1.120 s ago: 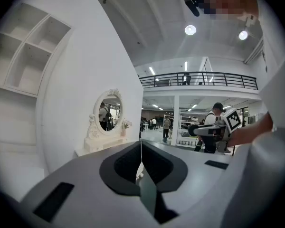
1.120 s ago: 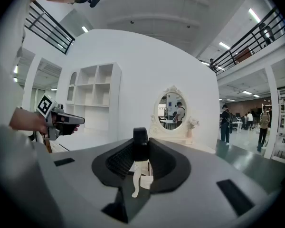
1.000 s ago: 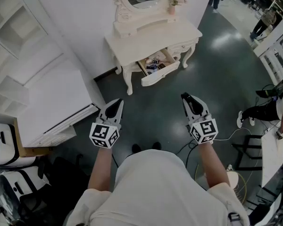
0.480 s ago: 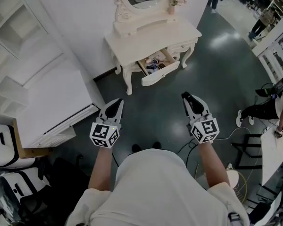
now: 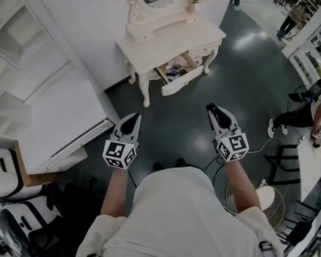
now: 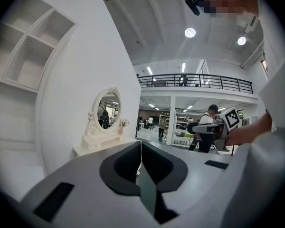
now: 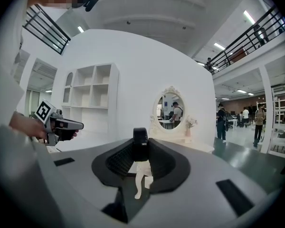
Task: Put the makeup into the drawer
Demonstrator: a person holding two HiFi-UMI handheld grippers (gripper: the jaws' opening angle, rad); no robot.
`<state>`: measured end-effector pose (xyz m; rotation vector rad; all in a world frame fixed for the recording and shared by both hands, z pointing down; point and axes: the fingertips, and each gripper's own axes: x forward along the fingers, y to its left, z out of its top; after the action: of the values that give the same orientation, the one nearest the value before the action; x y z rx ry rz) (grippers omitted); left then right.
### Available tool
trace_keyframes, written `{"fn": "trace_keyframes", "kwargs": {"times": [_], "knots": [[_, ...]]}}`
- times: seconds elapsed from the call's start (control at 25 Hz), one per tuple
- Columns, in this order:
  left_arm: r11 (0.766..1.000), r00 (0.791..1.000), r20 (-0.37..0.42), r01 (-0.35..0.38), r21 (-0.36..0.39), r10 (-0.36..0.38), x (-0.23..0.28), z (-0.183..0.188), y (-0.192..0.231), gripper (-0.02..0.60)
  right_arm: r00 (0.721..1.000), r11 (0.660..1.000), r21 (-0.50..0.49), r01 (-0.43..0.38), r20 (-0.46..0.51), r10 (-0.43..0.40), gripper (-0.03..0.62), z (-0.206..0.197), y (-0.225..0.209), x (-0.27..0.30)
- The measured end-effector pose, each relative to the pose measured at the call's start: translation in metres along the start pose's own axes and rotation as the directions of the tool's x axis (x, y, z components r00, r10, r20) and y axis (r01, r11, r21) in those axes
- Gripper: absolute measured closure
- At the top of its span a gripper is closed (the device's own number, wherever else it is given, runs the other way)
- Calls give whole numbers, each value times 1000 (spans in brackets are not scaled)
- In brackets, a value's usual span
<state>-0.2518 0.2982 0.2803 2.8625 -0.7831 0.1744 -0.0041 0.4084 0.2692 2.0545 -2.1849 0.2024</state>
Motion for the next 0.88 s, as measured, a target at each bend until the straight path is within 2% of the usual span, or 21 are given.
{"fn": "trace_keyframes", "kwargs": {"times": [0.4,0.88], "knots": [[1000,999,-11,30,-6,-30,-7,-4,15,563,1000,1000,5,30,-10,-30,499,-5,19,0],[1000,1000,-26,14,-11,-14,35,-4,35,563,1000,999,35,11,-8,-11,499,-8,-10,40]]}}
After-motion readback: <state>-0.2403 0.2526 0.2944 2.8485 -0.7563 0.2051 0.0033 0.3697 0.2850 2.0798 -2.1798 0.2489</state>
